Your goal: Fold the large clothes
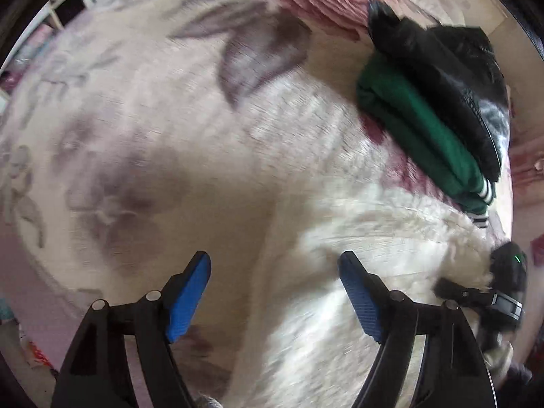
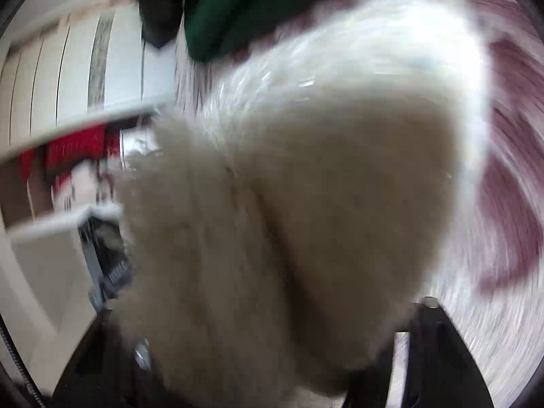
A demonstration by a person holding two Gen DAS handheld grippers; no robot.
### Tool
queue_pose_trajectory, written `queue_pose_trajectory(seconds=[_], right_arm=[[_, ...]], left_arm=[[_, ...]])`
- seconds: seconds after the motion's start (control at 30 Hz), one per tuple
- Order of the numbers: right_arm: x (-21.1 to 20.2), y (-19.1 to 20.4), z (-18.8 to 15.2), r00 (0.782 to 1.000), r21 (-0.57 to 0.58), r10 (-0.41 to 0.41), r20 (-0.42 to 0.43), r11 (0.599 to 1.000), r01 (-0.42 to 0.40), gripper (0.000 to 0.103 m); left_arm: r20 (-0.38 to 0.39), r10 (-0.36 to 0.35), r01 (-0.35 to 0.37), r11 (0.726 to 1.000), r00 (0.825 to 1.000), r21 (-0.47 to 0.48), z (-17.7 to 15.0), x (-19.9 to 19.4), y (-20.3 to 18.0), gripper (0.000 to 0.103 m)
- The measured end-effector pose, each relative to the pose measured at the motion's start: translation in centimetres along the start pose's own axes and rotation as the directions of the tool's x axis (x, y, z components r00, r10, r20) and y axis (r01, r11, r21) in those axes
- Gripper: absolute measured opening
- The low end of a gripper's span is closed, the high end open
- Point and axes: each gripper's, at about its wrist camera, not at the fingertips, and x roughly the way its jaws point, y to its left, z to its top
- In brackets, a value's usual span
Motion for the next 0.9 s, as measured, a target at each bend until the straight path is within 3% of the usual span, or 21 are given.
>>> queue_pose_trajectory(seconds=[0.07,0.13,0.17,0.23,0.27,0.3,0.37,0.43,0.47,0.53,0.57,0.6,0.67,0.7,0.8,0.87,0.9], right_arm=[[-2.8,-1.4,-3.0,0.99,0.156,0.04,0.133,0.986,-0.061,0.048],[-5.3,-3.6,-8.1,0.96,0.319,0.074,0.27,0.934,-0.162,0.046],[-6.4,-5.2,-11.9,0.938,0.415,0.085,0.336,0.881,-0.229,0.046],[-7.0,-7.8,-17.3,0.918,0.529,0.088,0.386,0.795,-0.298,0.046],[-6.6,-9.7,-20.9,0.918,0.602,0.088,0.386,0.73,-0.323,0.047],[-6.2,-10.9,-23.1,0.932,0.647,0.068,0.357,0.702,-0.299,0.054],[-6.2,-12.1,-25.3,0.96,0.657,0.022,0.28,0.724,-0.209,0.061],[-7.2,-11.9,-25.1,0.975,0.619,-0.019,0.221,0.776,-0.125,0.074],[-8.5,-11.2,-24.5,0.982,0.583,-0.069,0.176,0.811,-0.047,0.074],[-10.9,-9.8,-23.2,0.979,0.51,-0.154,0.131,0.858,0.066,0.074],[-12.3,-8.5,-22.3,0.968,0.423,-0.23,0.099,0.89,0.169,0.074],[-13.0,-7.3,-21.6,0.953,0.346,-0.293,0.071,0.904,0.252,0.075],[-14.4,-3.9,-20.4,0.869,0.106,-0.493,0.04,0.867,0.487,0.075],[-14.4,-1.8,-20.4,0.844,-0.002,-0.532,0.068,0.846,0.533,0.075],[-15.0,2.5,-19.7,0.808,-0.206,-0.584,0.081,0.783,0.586,0.075],[-14.8,4.9,-18.7,0.83,-0.277,-0.551,0.089,0.787,0.552,0.075],[-14.2,5.9,-18.3,0.863,-0.319,-0.501,0.065,0.809,0.494,0.075]], left_arm=[[0.033,-0.016,0.017,0.999,0.999,-0.029,-0.7,-1.7,1.2,0.077],[0.051,0.019,-0.017,0.999,0.998,-0.048,-1.8,-3.5,2.2,0.077],[0.059,0.038,-0.035,0.998,0.998,-0.047,-2.4,-4.2,2.5,0.077],[0.07,0.057,-0.054,0.998,0.996,-0.041,-4.1,-5.7,3.2,0.077],[0.067,0.063,-0.06,0.997,0.996,-0.039,-4.7,-5.9,3.1,0.077],[0.055,0.065,-0.063,0.998,0.996,-0.031,-6.0,-6.0,3.1,0.077],[0.021,0.063,-0.062,0.998,0.998,-0.014,-8.0,-5.2,2.1,0.077],[-0.026,0.05,-0.05,0.999,0.998,0.019,-10.5,-3.5,0.6,0.077],[-0.046,0.049,-0.048,0.998,0.998,0.036,-11.6,-2.7,-0.2,0.077],[-0.067,0.053,-0.048,0.997,0.996,0.065,-13.7,-0.6,-1.9,0.077],[-0.053,0.061,-0.057,0.996,0.997,0.071,-14.4,0.1,-2.4,0.077],[-0.033,0.065,-0.063,0.996,0.997,0.069,-14.8,0.4,-2.7,0.078],[-0.013,0.049,-0.048,0.997,0.999,0.053,-15.1,1.0,-3.0,0.081],[-0.01,0.049,-0.049,0.998,0.999,0.043,-15.0,1.2,-2.9,0.088],[-0.012,0.038,-0.038,0.999,0.999,0.024,-14.5,1.7,-1.9,0.102],[-0.013,0.012,-0.012,1.0,1.0,0.003,-14.3,2.1,-1.4,0.103],[-0.009,0.001,-0.001,1.0,1.0,-0.007,-14.4,2.2,-1.3,0.103]])
